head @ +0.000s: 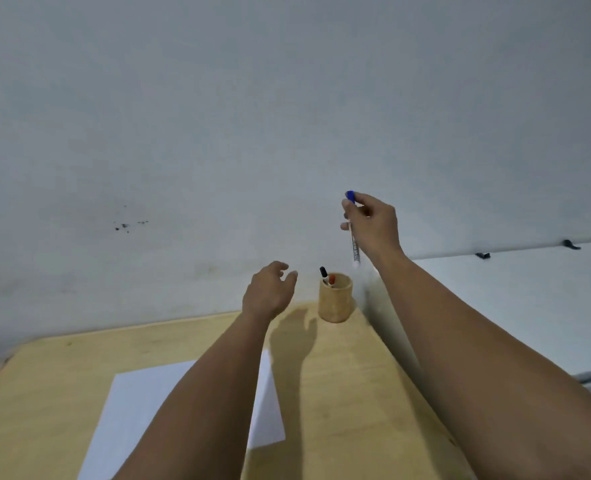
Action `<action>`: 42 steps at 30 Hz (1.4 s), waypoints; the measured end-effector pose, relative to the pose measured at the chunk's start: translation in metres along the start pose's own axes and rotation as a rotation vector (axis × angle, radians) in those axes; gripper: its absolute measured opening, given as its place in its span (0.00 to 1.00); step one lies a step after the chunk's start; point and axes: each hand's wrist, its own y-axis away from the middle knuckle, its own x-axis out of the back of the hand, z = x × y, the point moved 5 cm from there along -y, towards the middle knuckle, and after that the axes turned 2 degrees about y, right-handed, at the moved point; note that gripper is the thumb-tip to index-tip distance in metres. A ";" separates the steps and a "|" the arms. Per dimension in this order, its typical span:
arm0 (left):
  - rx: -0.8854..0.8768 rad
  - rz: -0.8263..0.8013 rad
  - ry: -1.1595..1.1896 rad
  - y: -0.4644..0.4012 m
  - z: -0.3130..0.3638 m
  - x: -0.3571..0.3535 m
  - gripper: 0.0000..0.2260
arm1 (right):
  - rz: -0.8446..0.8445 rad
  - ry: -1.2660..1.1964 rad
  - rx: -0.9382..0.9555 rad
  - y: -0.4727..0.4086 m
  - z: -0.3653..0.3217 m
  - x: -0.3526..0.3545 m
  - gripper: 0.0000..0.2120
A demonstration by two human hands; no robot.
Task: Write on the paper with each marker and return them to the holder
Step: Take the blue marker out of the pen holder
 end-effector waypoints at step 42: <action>0.203 -0.001 -0.914 0.103 -0.296 0.210 0.23 | -0.569 -0.379 -0.414 0.210 0.061 -0.276 0.15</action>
